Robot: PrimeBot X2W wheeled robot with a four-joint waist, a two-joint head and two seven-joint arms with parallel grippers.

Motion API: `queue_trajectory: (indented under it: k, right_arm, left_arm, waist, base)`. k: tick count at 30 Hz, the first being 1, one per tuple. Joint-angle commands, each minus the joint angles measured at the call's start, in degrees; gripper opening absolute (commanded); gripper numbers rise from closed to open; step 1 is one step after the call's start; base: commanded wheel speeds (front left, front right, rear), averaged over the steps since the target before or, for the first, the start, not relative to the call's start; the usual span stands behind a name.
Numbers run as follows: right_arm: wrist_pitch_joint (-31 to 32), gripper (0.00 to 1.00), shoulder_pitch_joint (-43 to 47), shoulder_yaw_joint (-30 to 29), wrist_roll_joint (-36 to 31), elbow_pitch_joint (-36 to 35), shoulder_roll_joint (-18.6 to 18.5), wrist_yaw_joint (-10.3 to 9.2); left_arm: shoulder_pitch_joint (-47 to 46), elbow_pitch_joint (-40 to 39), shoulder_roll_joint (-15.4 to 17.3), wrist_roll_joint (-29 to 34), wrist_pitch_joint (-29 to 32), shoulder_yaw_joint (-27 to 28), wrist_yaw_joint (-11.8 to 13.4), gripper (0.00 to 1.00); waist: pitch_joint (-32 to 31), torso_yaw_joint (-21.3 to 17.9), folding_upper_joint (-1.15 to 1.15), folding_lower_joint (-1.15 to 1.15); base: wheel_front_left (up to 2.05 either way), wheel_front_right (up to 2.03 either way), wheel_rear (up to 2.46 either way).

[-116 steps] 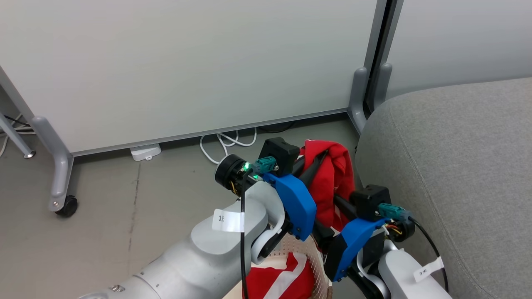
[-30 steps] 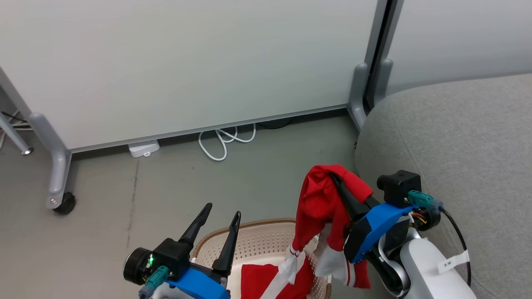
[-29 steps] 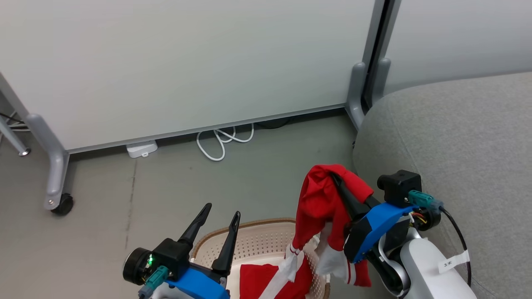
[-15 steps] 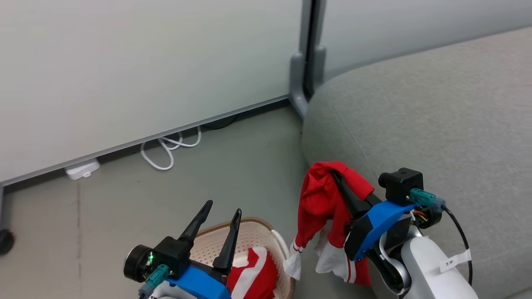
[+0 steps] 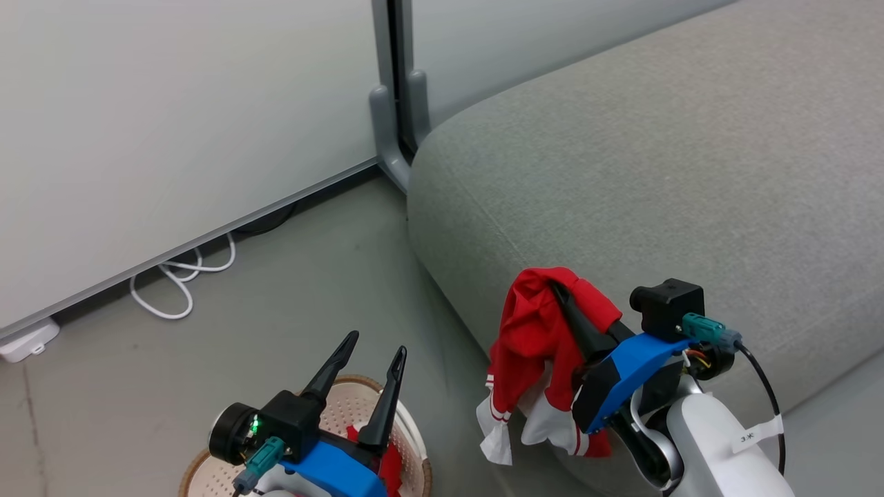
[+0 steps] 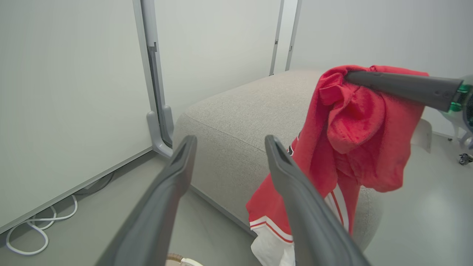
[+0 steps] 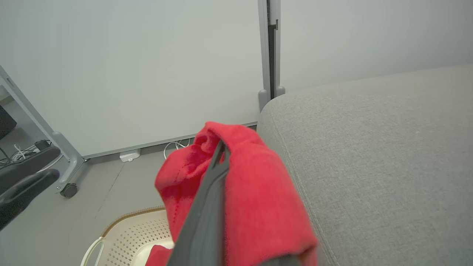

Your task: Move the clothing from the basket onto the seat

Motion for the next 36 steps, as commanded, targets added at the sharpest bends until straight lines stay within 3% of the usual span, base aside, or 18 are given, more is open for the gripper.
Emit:
queue_trajectory:
  k: [1,12,23,30,36]
  right_arm:
    - [-0.1,0.0,0.4,0.1,0.4,-0.2,0.2,0.03]
    - [-0.1,0.0,0.9,-0.2,0.6,-0.6,0.2,0.03]
    - [1.4,0.0,-2.7,0.6,0.1,-0.6,-1.3,0.03]
    - [5.1,0.0,-15.6,-1.7,1.5,-0.9,-6.6,0.03]
    - [8.1,0.0,-28.7,-8.8,2.5,0.3,-13.7,0.02]
  left_arm:
    - [0.1,-0.1,0.3,-0.1,-0.2,0.4,-0.1,1.0]
    - [0.0,-0.3,0.3,0.1,-0.2,0.0,-0.1,1.0]
    - [-1.2,-0.3,1.0,0.4,-0.2,-0.4,-0.1,1.0]
    - [-4.7,-0.7,2.0,0.9,-0.2,-1.6,-0.1,1.0]
    - [-9.5,-1.2,3.8,1.2,-0.2,-4.3,-0.1,1.0]
  waist:
    - [0.0,-1.7,0.0,0.0]
    - [0.5,-4.2,0.0,0.0]
    - [2.1,-3.5,0.0,0.0]
    - [7.0,-0.7,0.0,0.0]
    - [13.1,2.6,0.0,0.0]
  base:
    - [0.0,0.0,0.0]
    - [0.0,0.0,0.0]
    - [0.0,0.0,0.0]
    - [0.0,0.0,0.0]
    - [0.0,0.0,0.0]
